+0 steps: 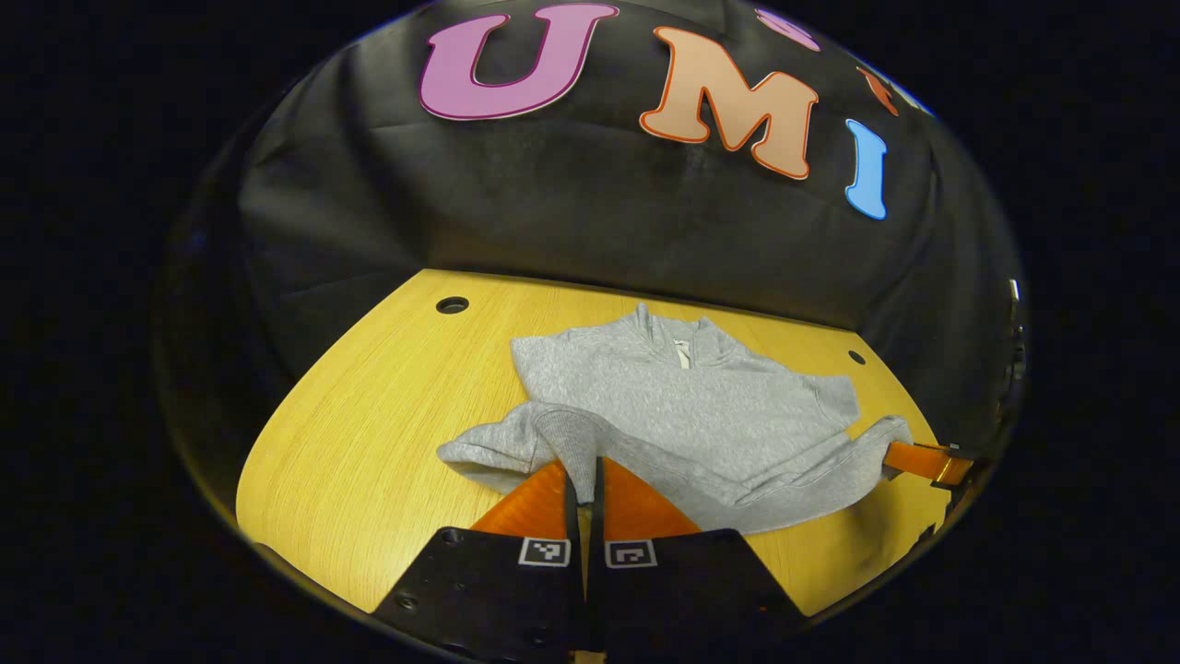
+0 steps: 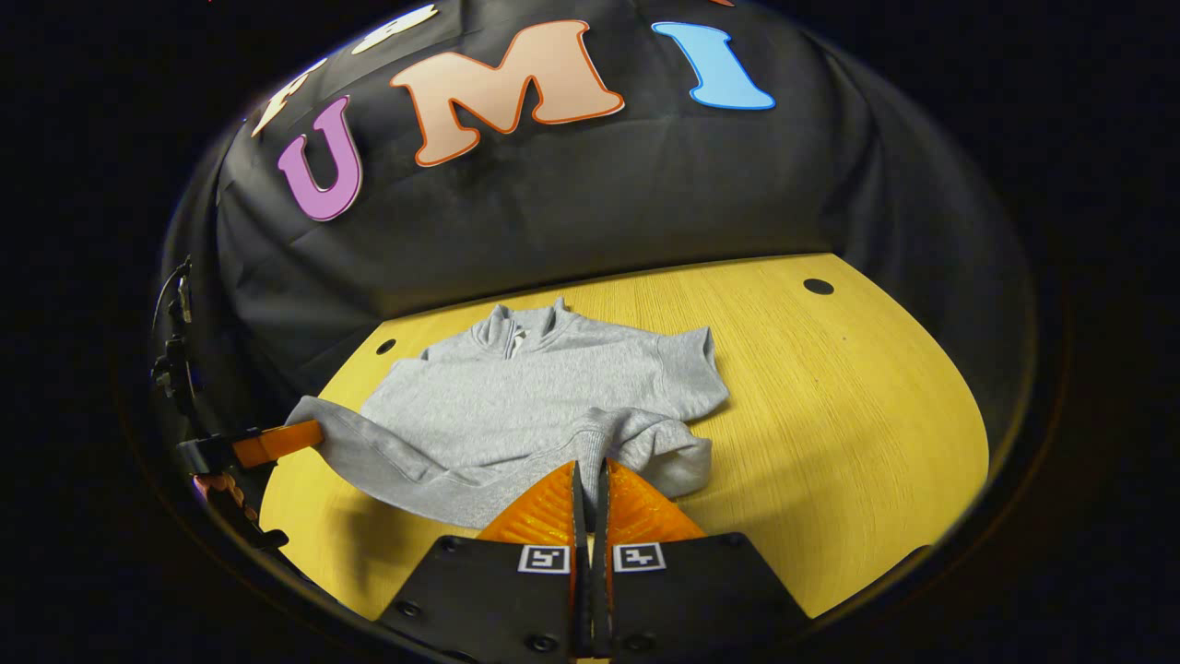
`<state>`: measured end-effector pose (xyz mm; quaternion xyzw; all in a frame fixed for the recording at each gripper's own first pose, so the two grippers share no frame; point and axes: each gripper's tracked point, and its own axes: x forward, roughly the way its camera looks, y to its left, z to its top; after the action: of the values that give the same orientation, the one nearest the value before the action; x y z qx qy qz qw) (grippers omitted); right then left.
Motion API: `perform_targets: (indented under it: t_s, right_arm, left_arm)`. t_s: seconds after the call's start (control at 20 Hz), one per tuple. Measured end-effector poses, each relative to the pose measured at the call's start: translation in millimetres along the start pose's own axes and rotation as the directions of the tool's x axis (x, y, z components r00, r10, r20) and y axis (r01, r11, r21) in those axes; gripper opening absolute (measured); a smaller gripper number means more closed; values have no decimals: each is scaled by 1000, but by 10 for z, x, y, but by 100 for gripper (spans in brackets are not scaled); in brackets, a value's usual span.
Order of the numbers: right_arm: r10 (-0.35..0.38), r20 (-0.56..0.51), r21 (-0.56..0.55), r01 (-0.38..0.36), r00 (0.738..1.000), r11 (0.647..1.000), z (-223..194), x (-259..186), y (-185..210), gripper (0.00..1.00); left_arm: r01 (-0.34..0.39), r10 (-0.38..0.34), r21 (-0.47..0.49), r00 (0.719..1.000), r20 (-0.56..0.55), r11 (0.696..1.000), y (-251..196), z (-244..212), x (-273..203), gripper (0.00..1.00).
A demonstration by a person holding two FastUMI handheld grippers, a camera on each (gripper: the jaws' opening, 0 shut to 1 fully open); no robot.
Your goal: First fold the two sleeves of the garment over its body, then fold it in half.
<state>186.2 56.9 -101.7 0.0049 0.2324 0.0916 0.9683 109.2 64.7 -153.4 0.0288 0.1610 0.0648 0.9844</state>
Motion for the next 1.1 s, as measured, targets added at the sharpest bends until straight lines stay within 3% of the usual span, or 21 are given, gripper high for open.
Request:
perform_targets:
  t_s: [0.25, 0.55, 0.75, 0.85, 0.9, 0.95, 1.0, 1.05, 1.1]
  right_arm:
    - [-12, -6, -7, 12, 1000, 1000, 253, 291, -30, 1]
    - [-1, -124, 39, 5, 992, 999, 94, 744, -78, 3]
    - [47, -153, 77, -35, 987, 996, 35, 907, -91, 8]
    - [34, -115, 70, -26, 993, 997, 122, 934, -160, 24]
    - [34, -89, 69, -27, 995, 997, 201, 925, -173, 38]
    - [39, -70, 69, -34, 997, 997, 249, 894, -163, 47]
    - [47, -51, 69, -44, 998, 997, 289, 905, -159, 64]
    - [46, -35, 65, -44, 998, 997, 333, 889, -163, 72]
    - [41, -14, 56, -40, 999, 998, 380, 859, -189, 88]
  left_arm:
    - [-13, 12, -2, 1000, -12, 1000, -22, 234, 298, 0]
    - [-62, 69, 65, 992, -102, 996, 30, 52, 806, 0]
    - [-81, 87, 63, 990, -107, 995, 79, -2, 1033, 8]
    - [-72, 77, 56, 992, -103, 996, 77, 9, 1041, 13]
    - [-65, 69, 47, 993, -98, 997, 76, 20, 1036, 16]
    - [-60, 63, 35, 995, -83, 998, 64, 56, 1014, 29]
    - [-67, 68, 27, 996, -59, 997, 63, 118, 992, 40]
    - [-91, 91, 31, 996, -20, 995, 109, 212, 970, 60]
    - [-108, 108, 36, 994, 10, 994, 145, 298, 929, 79]
